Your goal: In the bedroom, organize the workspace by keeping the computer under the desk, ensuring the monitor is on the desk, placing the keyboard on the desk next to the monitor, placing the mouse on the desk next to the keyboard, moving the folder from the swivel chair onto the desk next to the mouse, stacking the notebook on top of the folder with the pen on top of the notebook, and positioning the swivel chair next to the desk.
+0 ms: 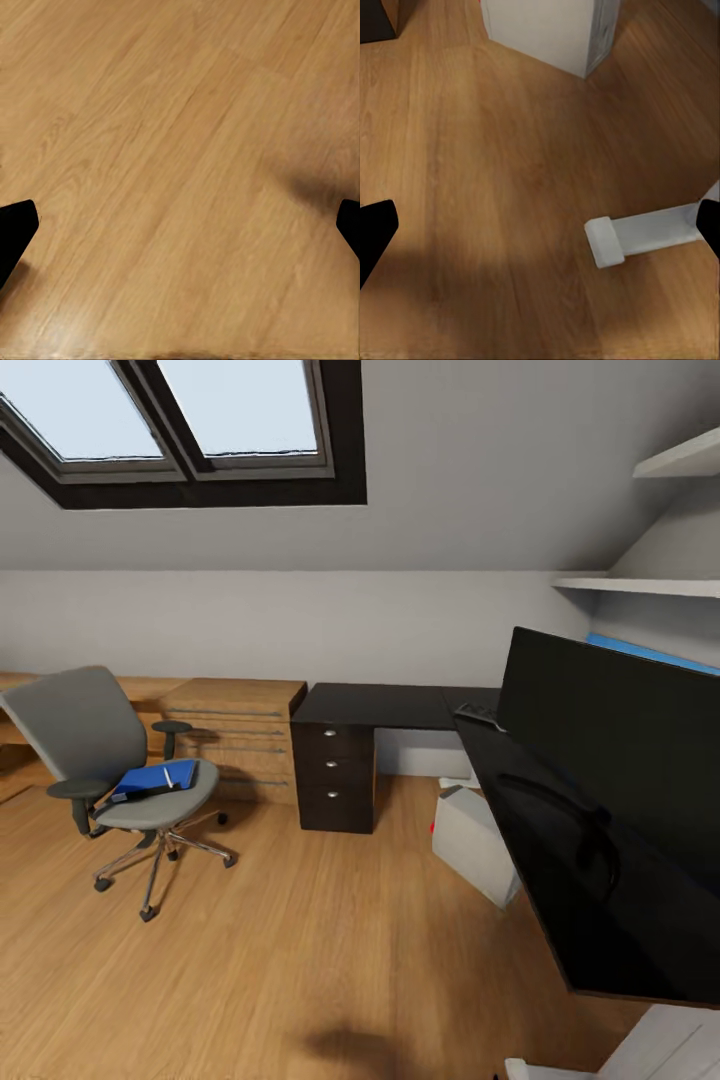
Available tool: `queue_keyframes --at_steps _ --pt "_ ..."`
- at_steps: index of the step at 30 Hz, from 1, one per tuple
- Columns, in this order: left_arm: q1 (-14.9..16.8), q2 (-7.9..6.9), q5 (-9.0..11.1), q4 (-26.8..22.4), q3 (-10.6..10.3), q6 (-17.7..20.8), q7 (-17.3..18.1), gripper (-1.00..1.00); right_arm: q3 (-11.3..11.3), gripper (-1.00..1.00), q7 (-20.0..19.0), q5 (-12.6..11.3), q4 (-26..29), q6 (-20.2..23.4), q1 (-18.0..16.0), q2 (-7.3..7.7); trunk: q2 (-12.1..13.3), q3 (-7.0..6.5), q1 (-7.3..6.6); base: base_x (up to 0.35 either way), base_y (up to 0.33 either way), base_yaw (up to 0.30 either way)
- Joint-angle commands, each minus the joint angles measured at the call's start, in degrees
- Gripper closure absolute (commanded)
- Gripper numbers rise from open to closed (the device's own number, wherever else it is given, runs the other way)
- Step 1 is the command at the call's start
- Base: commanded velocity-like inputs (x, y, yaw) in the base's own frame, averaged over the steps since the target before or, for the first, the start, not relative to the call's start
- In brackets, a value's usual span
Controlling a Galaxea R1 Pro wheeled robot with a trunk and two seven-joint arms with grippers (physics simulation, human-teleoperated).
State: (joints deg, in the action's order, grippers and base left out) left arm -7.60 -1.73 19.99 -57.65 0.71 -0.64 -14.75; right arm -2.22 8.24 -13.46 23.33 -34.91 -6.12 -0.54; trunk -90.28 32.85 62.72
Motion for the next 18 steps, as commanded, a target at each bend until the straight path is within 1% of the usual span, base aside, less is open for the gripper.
queue_keyframes --at_steps 1,9,18 --pt "-0.02 -0.03 0.59 -0.10 -0.09 -0.07 -0.19 -1.00 -0.24 -1.00 0.28 -0.19 -0.03 -0.16 -0.03 0.01 0.39 -0.14 -0.26 -0.334 -0.109 0.000" --pt "-0.03 -0.03 0.57 -0.10 -0.13 -0.07 -0.19 -1.00 -0.24 -1.00 0.26 -0.20 -0.03 -0.14 -0.03 0.01 3.60 -1.58 -2.02 -0.329 -0.139 0.000" --pt "-0.03 -0.03 0.52 -0.10 -0.18 -0.07 -0.15 -1.00 -0.24 -1.00 0.20 -0.17 -0.95 -0.08 -0.03 0.04 7.21 -3.19 -4.00 -0.291 -0.229 0.000"
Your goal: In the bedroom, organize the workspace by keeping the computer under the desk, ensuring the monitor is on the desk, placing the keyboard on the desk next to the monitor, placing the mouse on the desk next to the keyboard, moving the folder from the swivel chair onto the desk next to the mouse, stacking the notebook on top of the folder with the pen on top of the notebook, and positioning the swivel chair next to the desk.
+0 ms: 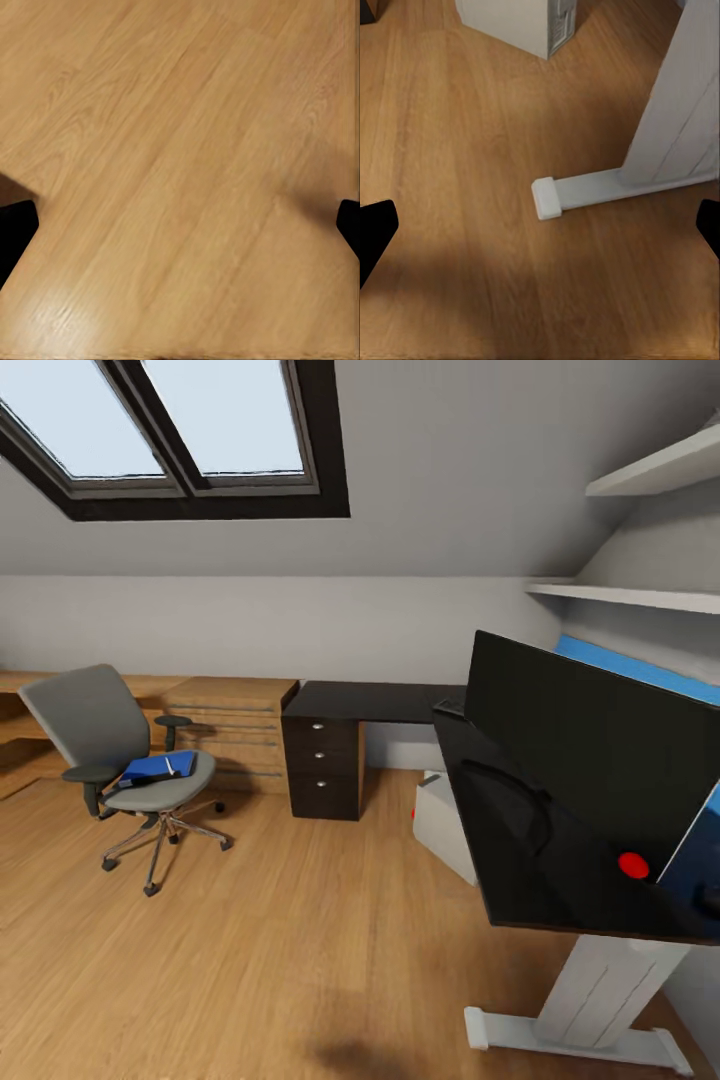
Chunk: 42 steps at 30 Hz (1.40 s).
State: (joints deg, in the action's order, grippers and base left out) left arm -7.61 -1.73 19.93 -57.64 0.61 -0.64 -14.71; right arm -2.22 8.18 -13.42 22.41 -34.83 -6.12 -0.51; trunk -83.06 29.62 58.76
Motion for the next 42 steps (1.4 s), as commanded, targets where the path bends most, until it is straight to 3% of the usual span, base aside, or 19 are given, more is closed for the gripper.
queue_keyframes --at_steps 1,32,42 --pt "-0.02 -0.02 0.58 -0.11 -0.08 -0.07 -0.19 -1.00 -0.24 -1.00 0.26 -0.21 -0.06 -0.16 -0.03 0.02 0.38 -0.14 -0.26 -0.282 -0.244 0.000" --pt "-0.03 -0.02 0.55 -0.11 -0.09 0.07 -0.15 -1.00 -0.24 -1.00 0.26 -0.20 -0.26 -0.20 -0.03 0.00 12.82 -5.70 -7.06 -0.262 -0.258 0.000" --pt "-0.01 -0.02 0.71 -0.11 -0.02 -0.16 -0.23 -1.00 -0.24 -1.00 0.26 -0.20 -0.26 -0.18 -0.03 0.02 16.83 -7.50 -9.26 -0.034 -0.034 0.000"
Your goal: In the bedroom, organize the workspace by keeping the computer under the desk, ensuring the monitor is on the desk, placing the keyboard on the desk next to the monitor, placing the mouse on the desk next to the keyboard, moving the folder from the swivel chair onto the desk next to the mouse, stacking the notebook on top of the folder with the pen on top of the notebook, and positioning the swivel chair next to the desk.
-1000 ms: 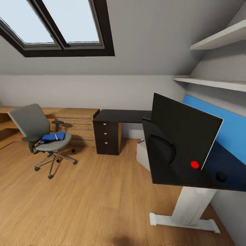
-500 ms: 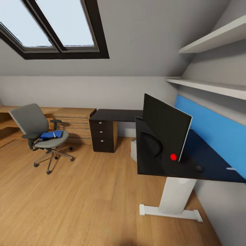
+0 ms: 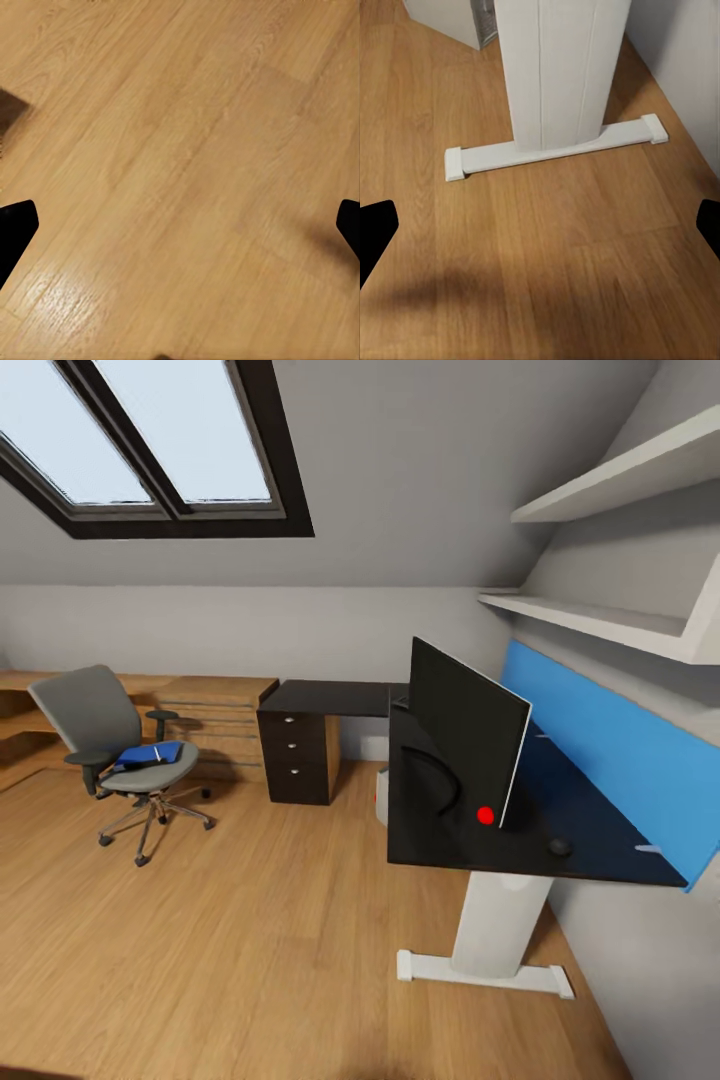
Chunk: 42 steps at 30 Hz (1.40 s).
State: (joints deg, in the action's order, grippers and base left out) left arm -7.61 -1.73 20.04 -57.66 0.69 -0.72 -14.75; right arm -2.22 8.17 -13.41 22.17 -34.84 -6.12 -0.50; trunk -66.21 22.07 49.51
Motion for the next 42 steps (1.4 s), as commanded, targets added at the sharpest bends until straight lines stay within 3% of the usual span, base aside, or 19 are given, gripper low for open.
queue_keyframes --at_steps 1,27,42 --pt "-0.02 -0.03 0.60 -0.09 -0.11 -0.07 -0.19 -1.00 -0.24 -1.00 0.27 -0.21 -0.02 -0.15 -0.03 0.03 0.38 -0.13 -0.22 -0.003 -0.003 0.000" --pt "0.00 -0.03 0.54 1.03 -0.18 -0.13 -0.02 -1.00 -0.16 -1.00 0.34 -0.48 -0.01 -0.17 -0.03 -0.03 10.81 -4.77 -5.93 0.000 0.000 0.000" --pt "-0.01 -0.03 0.53 1.05 -0.17 -0.24 -0.02 -1.00 -0.16 -1.00 0.35 -0.33 -0.02 -0.14 -0.03 -0.12 16.82 -6.27 -9.23 0.000 0.000 0.000"
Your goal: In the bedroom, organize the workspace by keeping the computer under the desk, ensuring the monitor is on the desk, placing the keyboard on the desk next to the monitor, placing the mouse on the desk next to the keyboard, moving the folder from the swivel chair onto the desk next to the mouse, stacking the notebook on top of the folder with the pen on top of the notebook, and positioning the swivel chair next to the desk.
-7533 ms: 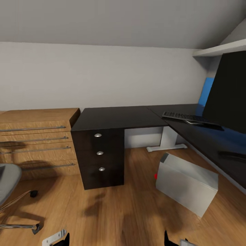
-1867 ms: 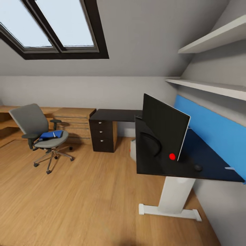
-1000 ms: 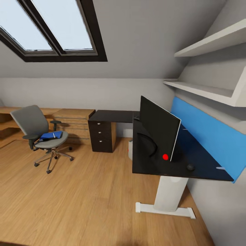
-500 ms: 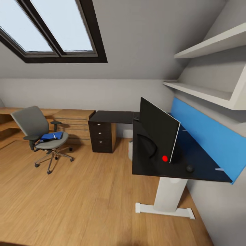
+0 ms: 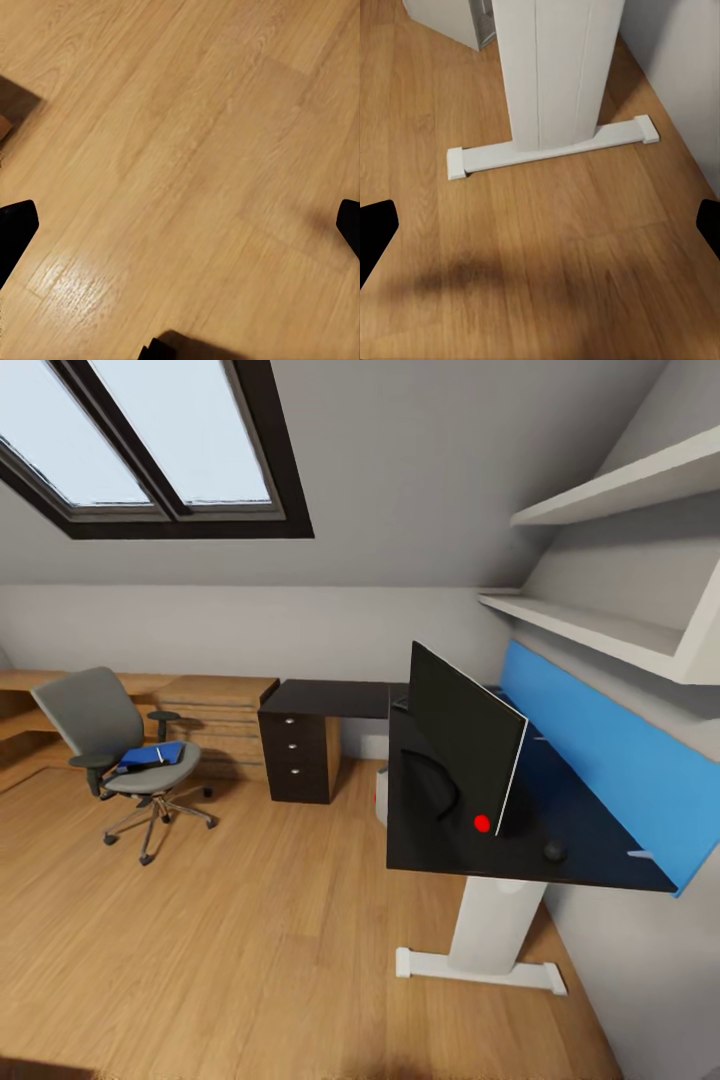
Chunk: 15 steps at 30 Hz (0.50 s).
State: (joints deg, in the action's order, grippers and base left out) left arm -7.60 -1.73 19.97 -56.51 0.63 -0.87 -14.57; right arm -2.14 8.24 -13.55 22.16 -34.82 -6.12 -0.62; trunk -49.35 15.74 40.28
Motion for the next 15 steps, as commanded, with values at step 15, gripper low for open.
queue_keyframes --at_steps 15 --pt "-0.03 -0.03 0.85 -0.09 -0.02 -2.41 -0.45 -1.00 -0.24 -1.00 0.24 -0.16 -0.01 -0.16 -0.03 0.01 5.98 -1.30 -3.29 -0.032 0.000 0.000"
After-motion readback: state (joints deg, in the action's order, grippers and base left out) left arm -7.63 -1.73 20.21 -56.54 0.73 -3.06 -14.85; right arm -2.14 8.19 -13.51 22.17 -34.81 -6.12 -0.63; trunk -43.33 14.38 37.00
